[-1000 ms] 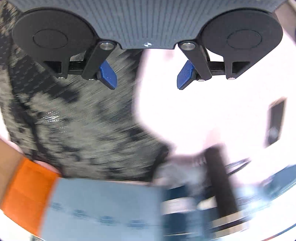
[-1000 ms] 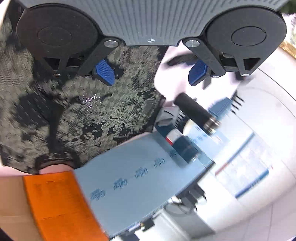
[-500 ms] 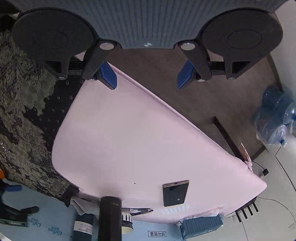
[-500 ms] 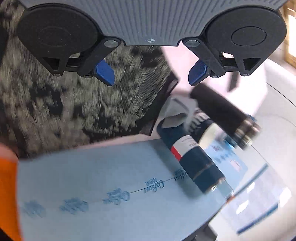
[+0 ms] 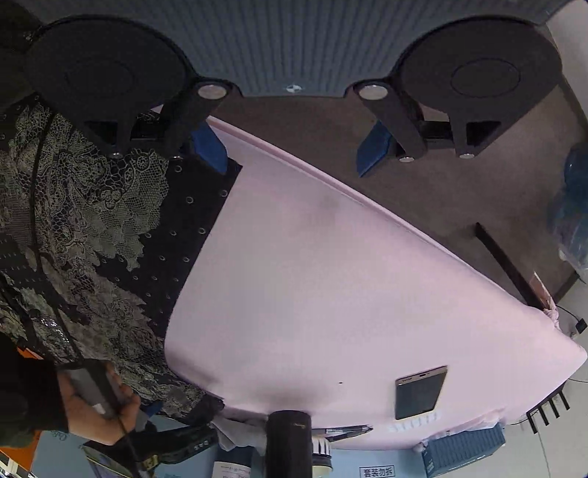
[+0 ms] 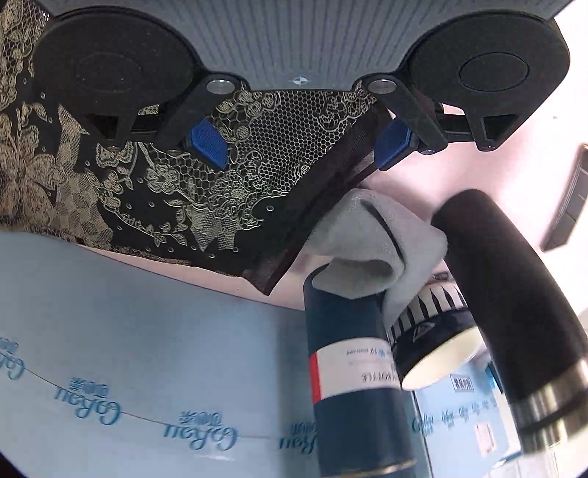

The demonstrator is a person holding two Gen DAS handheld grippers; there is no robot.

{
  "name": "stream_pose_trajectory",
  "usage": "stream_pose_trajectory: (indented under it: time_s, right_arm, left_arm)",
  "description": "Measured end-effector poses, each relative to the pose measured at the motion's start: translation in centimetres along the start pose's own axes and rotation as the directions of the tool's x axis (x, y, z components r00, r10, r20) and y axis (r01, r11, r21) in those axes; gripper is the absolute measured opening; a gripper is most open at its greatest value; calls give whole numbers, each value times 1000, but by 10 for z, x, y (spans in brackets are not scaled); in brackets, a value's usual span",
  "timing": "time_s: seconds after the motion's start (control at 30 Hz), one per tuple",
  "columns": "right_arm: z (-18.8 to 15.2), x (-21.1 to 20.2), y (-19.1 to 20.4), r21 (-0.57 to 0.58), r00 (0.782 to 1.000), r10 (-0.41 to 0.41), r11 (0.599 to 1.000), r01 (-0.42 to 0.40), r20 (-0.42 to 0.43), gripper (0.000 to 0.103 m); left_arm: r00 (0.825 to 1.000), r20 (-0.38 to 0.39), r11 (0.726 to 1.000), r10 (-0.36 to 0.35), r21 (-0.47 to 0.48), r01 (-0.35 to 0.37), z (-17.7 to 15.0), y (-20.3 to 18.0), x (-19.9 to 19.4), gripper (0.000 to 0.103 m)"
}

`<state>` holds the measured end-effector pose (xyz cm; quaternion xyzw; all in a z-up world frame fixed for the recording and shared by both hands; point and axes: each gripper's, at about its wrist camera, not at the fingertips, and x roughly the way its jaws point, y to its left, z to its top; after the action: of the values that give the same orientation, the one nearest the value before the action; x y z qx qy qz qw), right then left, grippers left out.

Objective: Fold clothes
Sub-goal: 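Grasp the opposite side edge of the top with both grippers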

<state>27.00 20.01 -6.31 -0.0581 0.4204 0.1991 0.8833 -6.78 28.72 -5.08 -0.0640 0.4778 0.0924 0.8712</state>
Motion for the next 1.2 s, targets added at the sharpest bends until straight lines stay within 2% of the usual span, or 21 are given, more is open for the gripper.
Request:
stream_pose_trajectory:
  time_s: [0.2, 0.23, 0.27, 0.3, 0.33, 0.37, 0.4, 0.43, 0.53, 0.73, 0.87, 1.0, 1.1, 1.2]
  right_arm:
    - [1, 19, 6, -23, 1000, -19, 1000, 19, -5, 87]
    - [0, 21, 6, -30, 1000, -19, 999, 19, -1, 86]
    - [-1, 21, 7, -44, 1000, -14, 999, 14, 3, 77]
    - [-1, 19, 8, -55, 1000, -1, 999, 2, 9, 69]
    - [0, 17, 8, -62, 1000, 13, 998, -12, 12, 48]
    - [1, 15, 7, -54, 1000, 30, 998, -30, 9, 21]
    - [3, 13, 3, -29, 999, 50, 998, -50, -4, 7]
    - [4, 11, -2, 12, 997, 74, 997, -74, -21, 4]
    - [2, 6, -25, 139, 989, 141, 981, -134, -40, 4]
    - [1, -22, -66, 271, 980, 200, 942, -199, 23, 4]
    - [3, -45, -88, 318, 971, 226, 917, -239, 78, 4]
    - [-3, -70, -121, 389, 964, 231, 883, -264, 131, 4]
    - [-23, -91, -160, 468, 964, 203, 844, -260, 169, 4]
    - [-54, -110, -205, 543, 974, 143, 812, -216, 175, 4]
  left_arm:
    - [999, -12, 998, -43, -42, 42, 2, 1, 3, 79]
    - [999, -15, 998, -43, -46, 43, 1, 1, 3, 79]
    - [999, -17, 998, -43, -47, 42, 1, 1, 3, 78]
    - [999, -13, 998, -44, -38, 44, 1, -1, 2, 65]
    - [998, -7, 998, -58, -21, 58, 2, -4, 1, 54]
    - [997, -1, 997, -73, 4, 73, 3, -10, -1, 36]
    - [997, 4, 996, -83, 31, 83, 3, -16, -4, 14]
    - [997, 10, 995, -79, 64, 78, 4, -23, -6, 4]
    - [996, 36, 987, -77, 142, 71, 4, -39, -11, 3]
    - [992, 84, 984, -99, 158, 84, 11, -42, -25, 3]
    - [979, 107, 971, -173, 187, 151, 24, -50, -40, 3]
    - [950, 106, 921, -293, 299, 250, 32, -71, -60, 3]
    - [924, 86, 864, -374, 393, 313, 31, -92, -75, 3]
    - [898, 56, 807, -437, 464, 364, 26, -114, -84, 3]
